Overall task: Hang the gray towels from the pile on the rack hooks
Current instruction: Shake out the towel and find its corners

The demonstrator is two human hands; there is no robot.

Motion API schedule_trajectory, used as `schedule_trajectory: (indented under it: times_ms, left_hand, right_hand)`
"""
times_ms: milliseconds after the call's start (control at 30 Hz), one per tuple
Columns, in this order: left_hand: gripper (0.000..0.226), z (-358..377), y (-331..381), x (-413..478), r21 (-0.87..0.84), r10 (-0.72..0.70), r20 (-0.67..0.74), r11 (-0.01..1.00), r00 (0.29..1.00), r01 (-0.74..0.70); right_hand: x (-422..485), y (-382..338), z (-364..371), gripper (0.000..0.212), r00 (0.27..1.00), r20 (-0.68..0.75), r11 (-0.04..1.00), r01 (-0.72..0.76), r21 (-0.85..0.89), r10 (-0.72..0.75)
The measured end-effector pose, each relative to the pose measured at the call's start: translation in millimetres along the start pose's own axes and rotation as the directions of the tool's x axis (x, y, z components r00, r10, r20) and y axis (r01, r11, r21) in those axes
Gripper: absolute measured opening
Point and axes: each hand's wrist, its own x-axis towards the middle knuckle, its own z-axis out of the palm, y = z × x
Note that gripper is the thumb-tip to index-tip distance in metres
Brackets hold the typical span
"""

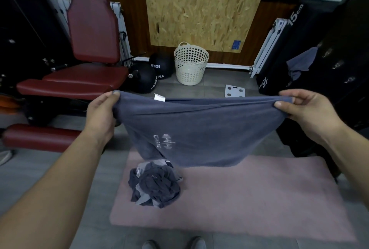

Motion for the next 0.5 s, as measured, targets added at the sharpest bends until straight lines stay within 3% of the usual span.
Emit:
schedule_trajectory:
  times_ms: [133,233,333,500]
  left_hand:
    - [0.010,1,3,4,0.078,0.037,0.036,0.996,0.999,-0.040]
    - [0.010,7,-2,6,0.112,0.072,0.000,0.991,0.997,-0.072]
    - [0.016,8,-10,5,0.159,0.065,-0.017,0.985,0.998,-0.061]
    - [0.030,4,-19,9,0.129,0.014,-0.050,0.992,0.999,-0.007]
  right_hand:
    - [2,-2,-2,0.025,0.999,-0.026,0.998,-0.028,-0.051,0.027]
    - [0,1,-2,0.009,0.994,0.009,0.991,-0.109,0.082,0.109]
    - [-3,4,1,0.012,0.993,-0.006,0.977,-0.111,0.183,0.114]
    - [-4,14,5,0.020,0.994,-0.075,0.996,-0.082,0.024,0.083]
